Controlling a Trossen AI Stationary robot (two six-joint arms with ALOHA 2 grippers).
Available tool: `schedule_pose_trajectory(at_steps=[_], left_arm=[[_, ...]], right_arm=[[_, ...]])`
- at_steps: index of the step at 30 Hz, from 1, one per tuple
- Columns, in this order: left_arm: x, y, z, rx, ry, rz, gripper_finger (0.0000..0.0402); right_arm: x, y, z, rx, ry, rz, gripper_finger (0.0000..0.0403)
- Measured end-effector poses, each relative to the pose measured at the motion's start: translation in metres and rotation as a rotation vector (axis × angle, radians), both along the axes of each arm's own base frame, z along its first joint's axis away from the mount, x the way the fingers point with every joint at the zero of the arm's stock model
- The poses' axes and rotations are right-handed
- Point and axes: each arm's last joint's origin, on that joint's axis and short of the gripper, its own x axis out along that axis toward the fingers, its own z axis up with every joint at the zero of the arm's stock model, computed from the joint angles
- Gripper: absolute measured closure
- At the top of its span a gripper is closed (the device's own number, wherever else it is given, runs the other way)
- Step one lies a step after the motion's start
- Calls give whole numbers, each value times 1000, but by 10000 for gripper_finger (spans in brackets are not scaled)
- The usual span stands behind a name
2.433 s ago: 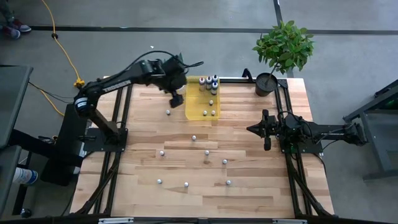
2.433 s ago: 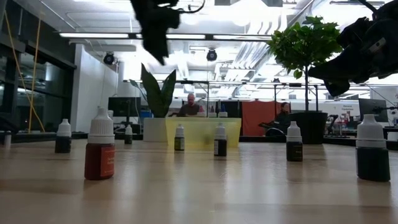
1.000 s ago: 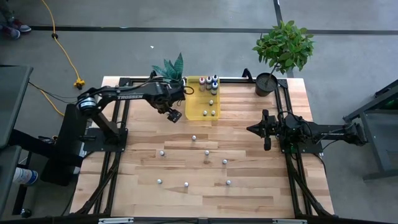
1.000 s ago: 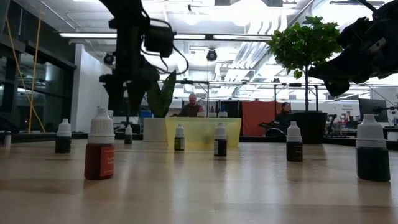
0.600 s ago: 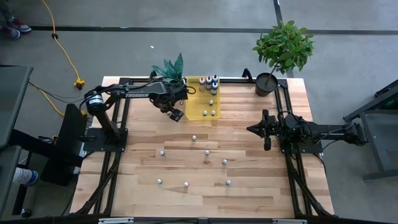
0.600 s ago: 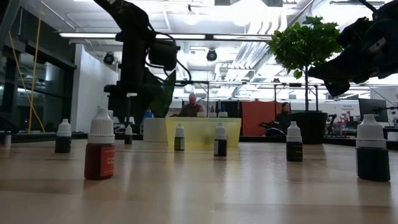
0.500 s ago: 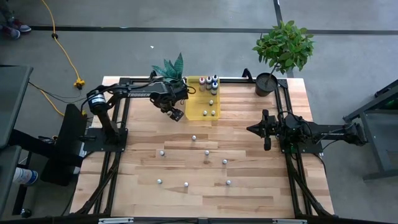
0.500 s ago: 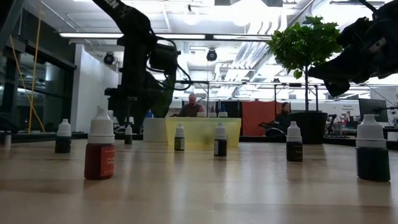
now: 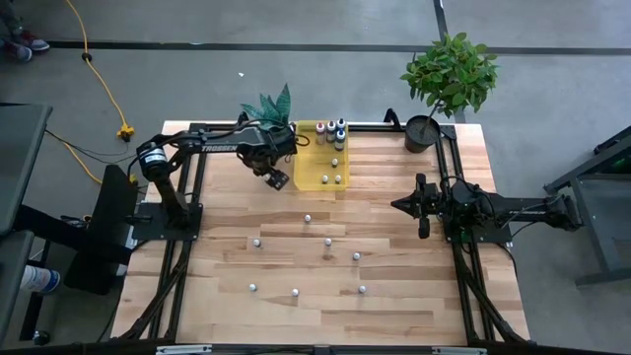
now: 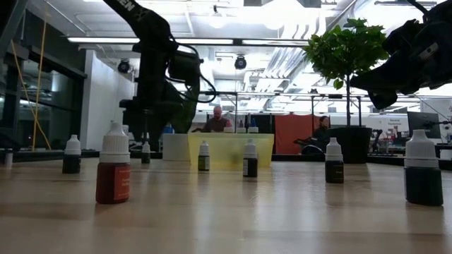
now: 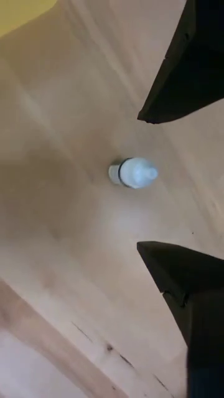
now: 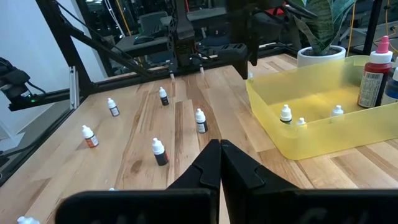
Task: Pick & Place food coloring
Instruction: Put the small green food coloring bottle into the yellow bin
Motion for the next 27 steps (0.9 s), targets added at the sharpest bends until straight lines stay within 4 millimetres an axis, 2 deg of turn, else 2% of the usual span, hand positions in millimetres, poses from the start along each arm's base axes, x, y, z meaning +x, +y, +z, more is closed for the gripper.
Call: schedule_pose_trajectory(at_steps=[7,12,18,24,27], left_arm=[[0,-1,0,-15,-7,-11,157],[0,-1,0,-19,-5,-34,184],[0,-1,0,-15,-4,-38,193],[-4,-3,-14,-26,-3,-43,193],[-4,-3,-14,-15,-4,-45,193]], right_arm=[[0,0,0,0,0,0,402],[0,0,0,0,0,0,402],[0,0,0,0,0,0,402],[0,0,0,0,0,0,402],[0,0,0,0,0,0,402]])
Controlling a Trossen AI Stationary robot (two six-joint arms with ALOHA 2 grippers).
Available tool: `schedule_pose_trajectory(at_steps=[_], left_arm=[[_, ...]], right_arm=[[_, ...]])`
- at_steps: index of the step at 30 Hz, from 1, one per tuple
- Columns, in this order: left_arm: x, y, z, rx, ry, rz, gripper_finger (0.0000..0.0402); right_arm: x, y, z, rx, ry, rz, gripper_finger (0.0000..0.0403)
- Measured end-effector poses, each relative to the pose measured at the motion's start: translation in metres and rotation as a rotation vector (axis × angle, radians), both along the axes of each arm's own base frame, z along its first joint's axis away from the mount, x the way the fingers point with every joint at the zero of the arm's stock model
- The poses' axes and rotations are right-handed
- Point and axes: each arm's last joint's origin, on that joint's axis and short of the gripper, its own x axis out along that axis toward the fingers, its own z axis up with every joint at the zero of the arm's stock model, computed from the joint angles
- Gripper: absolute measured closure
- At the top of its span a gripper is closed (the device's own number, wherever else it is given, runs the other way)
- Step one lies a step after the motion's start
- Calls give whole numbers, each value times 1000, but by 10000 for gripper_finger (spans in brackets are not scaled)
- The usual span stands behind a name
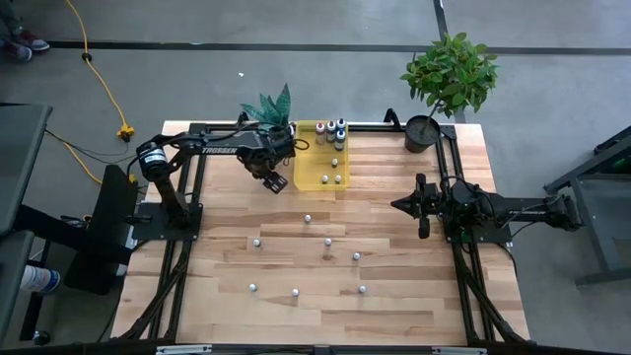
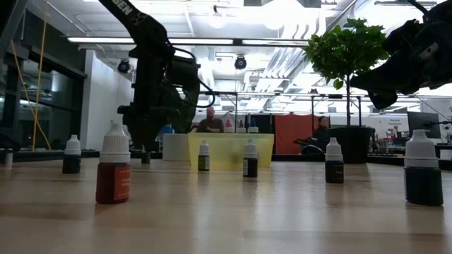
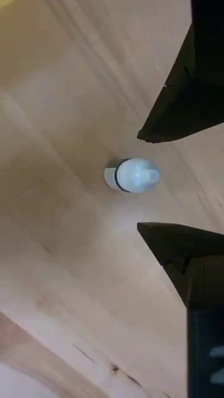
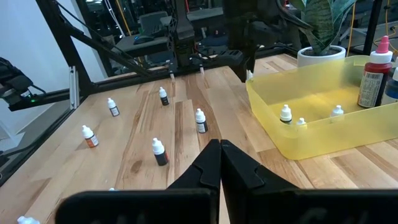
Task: Pick & Place food coloring
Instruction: Put the small green food coloring bottle into the yellow bin
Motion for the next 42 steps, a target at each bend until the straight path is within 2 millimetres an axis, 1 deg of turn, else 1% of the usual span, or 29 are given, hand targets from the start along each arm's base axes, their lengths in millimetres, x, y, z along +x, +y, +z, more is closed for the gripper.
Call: schedule_pose_trajectory(at_steps=[8,16,19,25,29,38,42], left_arm=[[4,2,4,11,-31,-22,193],[3,1,4,3,-16,-23,198],[3,1,4,3,-16,-23,217],[3,1,4,3,-16,-23,271],[3,2,4,6,-21,-23,299],[4,2,4,7,-20,-41,349],[4,1,4,6,-19,-42,362]], right_arm=[[0,0,0,0,0,0,402],[0,0,0,0,0,0,402],[0,0,0,0,0,0,402],[0,0,0,0,0,0,402],[0,0,0,0,-1,0,402],[0,0,0,0,0,0,402],[0,0,0,0,0,0,402]])
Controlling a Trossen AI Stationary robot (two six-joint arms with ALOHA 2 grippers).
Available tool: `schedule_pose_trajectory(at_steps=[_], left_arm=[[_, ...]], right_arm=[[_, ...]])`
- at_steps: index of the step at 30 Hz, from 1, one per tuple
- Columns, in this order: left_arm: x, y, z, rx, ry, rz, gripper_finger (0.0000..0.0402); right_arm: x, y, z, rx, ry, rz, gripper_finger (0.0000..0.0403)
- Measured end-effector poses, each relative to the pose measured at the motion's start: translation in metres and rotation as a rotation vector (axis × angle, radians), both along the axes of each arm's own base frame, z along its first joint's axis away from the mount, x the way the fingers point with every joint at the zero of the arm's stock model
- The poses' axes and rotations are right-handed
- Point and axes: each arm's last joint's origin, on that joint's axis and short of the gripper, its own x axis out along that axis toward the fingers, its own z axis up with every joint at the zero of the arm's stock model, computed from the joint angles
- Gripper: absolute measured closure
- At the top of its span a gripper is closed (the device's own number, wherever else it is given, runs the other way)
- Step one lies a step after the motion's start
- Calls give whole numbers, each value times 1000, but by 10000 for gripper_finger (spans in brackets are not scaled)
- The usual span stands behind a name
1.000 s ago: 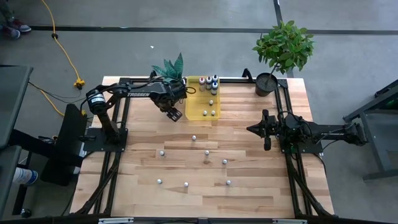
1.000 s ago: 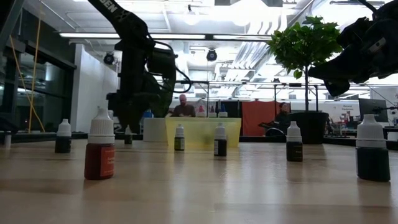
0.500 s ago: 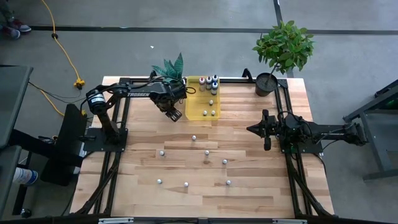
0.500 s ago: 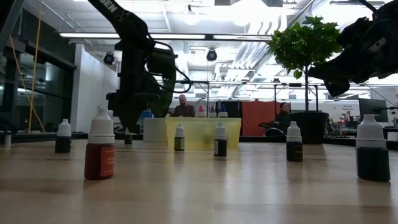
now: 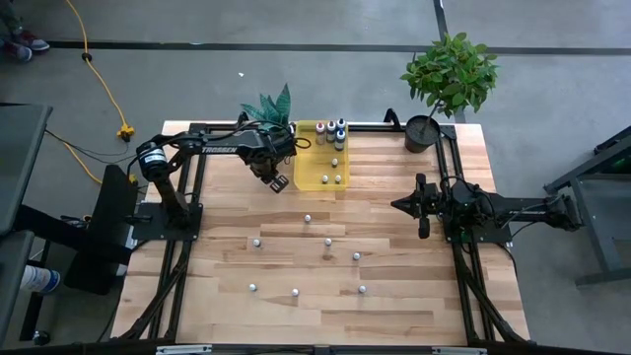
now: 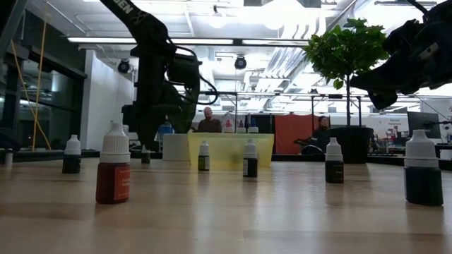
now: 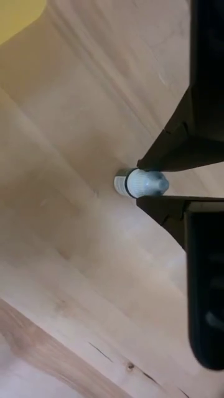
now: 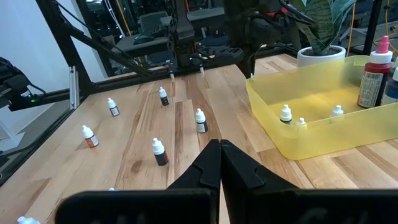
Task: Pick & Place food coloring
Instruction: Put the small green food coloring bottle into the yellow bin
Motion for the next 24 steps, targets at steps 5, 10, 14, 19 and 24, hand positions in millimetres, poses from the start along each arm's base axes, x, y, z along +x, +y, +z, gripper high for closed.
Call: schedule_pose_trajectory(at_steps=[5,10,14,19,24], left_arm=[[-2,-1,4,-3,-2,-1,364],[-5,-8,16,-14,-32,-23,365],[-9,-14,28,-38,-70,-57,366],[-14,-22,46,-45,-148,-81,366],[-14,-28,72,-69,-218,-107,366]], right_arm=[[0,0,0,0,0,0,402],[0,0,0,0,0,0,402],[0,0,0,0,0,0,402],[0,0,0,0,0,0,402],[0,0,0,0,0,0,402]])
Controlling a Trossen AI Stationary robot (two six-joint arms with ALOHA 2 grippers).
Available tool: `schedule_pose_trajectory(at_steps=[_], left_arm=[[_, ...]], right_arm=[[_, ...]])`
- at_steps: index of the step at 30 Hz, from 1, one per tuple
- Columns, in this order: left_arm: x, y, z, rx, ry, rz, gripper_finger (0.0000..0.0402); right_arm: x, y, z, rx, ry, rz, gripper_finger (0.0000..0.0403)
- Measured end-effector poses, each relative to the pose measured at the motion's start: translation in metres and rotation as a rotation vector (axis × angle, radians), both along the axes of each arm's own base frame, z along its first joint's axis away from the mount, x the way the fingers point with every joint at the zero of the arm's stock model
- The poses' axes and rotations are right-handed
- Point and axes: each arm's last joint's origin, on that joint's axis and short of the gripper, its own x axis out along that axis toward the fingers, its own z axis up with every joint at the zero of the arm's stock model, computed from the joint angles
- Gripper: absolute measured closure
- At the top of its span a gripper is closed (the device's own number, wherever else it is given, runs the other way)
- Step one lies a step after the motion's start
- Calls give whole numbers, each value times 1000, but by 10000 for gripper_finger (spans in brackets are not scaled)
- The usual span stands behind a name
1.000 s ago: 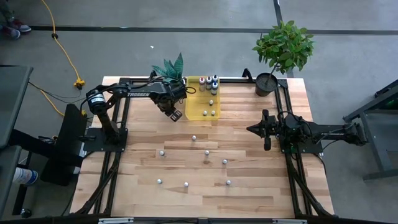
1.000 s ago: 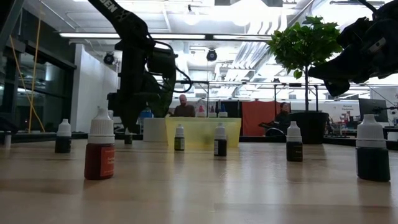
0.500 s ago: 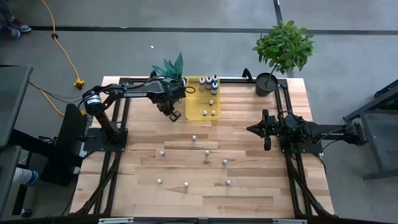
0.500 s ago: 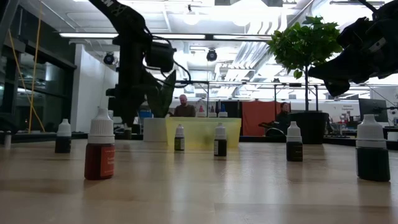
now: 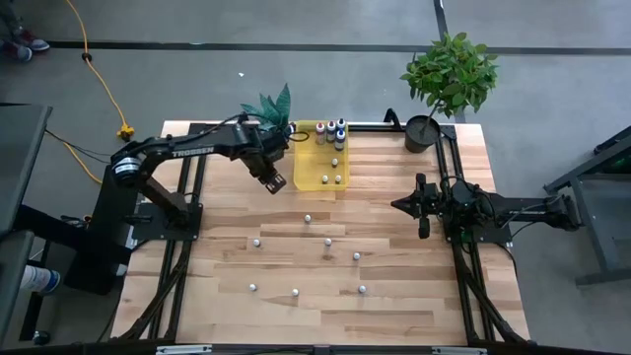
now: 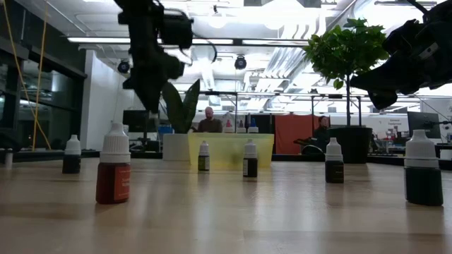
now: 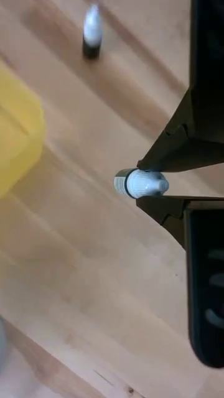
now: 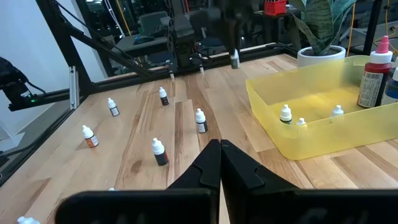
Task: Pick & Place food coloring
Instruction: Put the small green food coloring bottle into the yellow bin
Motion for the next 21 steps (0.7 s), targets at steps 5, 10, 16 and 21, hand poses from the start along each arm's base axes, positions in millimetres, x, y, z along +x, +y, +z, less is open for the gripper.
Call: schedule_pose_trajectory(at_steps=[5,10,16,21], left_arm=[[4,-2,33,-10,-41,37,366],[10,-3,67,8,-99,53,366],[22,-5,99,8,-140,49,366],[38,1,118,7,-139,50,366]], right_arm=[[0,0,0,0,0,0,402],[0,0,0,0,0,0,402],[0,0,0,0,1,0,402],[0,0,0,0,1,0,402]])
